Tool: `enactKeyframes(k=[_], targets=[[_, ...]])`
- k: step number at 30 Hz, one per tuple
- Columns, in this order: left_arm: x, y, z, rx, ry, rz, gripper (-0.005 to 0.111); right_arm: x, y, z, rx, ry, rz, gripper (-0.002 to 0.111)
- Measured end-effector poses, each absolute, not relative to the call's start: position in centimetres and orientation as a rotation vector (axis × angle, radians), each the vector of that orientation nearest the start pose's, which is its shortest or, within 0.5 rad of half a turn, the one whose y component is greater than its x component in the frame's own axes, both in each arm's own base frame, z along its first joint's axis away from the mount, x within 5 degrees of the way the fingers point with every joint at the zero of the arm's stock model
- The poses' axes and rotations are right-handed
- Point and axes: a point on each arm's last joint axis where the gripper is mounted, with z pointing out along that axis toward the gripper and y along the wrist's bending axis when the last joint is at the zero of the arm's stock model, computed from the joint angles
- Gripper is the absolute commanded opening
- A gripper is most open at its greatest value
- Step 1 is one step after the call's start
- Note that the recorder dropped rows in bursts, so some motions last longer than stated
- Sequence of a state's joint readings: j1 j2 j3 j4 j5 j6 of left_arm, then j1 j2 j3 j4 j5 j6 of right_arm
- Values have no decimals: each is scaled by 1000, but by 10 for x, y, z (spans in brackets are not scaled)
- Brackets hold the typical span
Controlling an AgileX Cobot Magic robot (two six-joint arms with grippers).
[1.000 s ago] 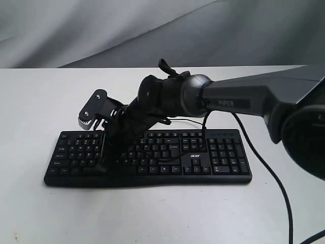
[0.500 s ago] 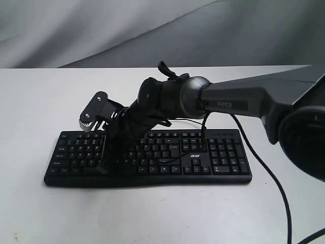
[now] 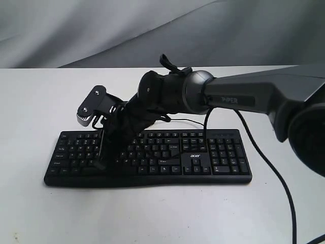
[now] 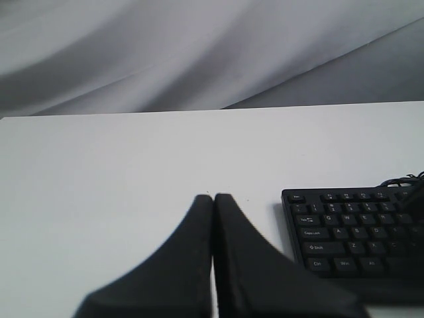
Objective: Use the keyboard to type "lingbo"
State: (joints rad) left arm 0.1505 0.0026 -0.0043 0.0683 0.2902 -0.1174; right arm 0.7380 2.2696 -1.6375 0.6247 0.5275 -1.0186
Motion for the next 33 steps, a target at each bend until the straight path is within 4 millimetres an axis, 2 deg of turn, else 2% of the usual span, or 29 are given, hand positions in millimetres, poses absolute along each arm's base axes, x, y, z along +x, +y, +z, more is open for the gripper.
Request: enactKeyframes(k=[14, 33], targets=[[54, 10, 188, -193, 1762, 89, 1, 333, 343, 127, -1654, 2067, 508, 0], [54, 10, 188, -193, 1762, 89, 1, 332, 342, 128, -1701, 2041, 500, 0]])
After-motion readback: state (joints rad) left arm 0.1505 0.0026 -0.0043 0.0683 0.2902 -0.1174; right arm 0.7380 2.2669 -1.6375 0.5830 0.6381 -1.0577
